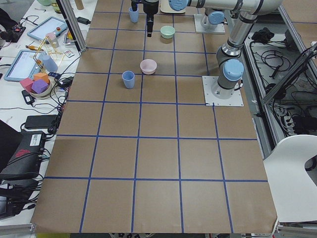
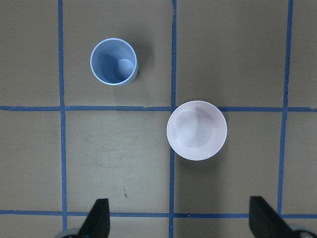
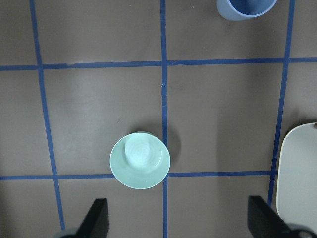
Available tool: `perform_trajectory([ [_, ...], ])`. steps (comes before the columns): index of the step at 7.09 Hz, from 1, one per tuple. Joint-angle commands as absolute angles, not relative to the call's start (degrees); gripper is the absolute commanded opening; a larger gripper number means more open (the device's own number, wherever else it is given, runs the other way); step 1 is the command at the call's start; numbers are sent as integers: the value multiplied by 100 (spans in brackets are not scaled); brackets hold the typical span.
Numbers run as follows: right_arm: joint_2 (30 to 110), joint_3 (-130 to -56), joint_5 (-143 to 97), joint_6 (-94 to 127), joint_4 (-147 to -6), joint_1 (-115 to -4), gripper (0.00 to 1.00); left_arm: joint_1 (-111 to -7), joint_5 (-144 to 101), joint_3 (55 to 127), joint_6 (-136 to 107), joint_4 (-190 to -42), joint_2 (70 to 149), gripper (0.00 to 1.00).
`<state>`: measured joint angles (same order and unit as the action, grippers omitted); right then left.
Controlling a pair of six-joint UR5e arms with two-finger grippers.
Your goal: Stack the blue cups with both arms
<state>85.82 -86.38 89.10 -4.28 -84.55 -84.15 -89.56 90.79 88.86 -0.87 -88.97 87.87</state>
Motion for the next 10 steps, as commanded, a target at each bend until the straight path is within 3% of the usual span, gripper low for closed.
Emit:
perform_trajectory([
  [1, 7765, -8526, 8903, -1481, -9565, -7762, 100, -8956, 9079, 8886, -88, -8903, 8789, 100],
  [4, 6684, -7930, 8930, -2108, -10651, -7708, 100, -8895, 9053, 8781, -9, -8711, 9059, 100],
  [6, 6146, -7778, 8947, -2301, -11256, -7699, 100, -8616, 9062, 8745, 96, -8150, 9962, 100],
  [8, 6012, -7909, 9104, -2496, -11076, -7568, 100, -8491, 9070, 8745, 586, -7071, 11069, 100],
  [10, 6003, -8059, 9114, -2496, -10688, -7550, 100, -8482, 9070, 8728, 711, -6699, 11661, 100],
])
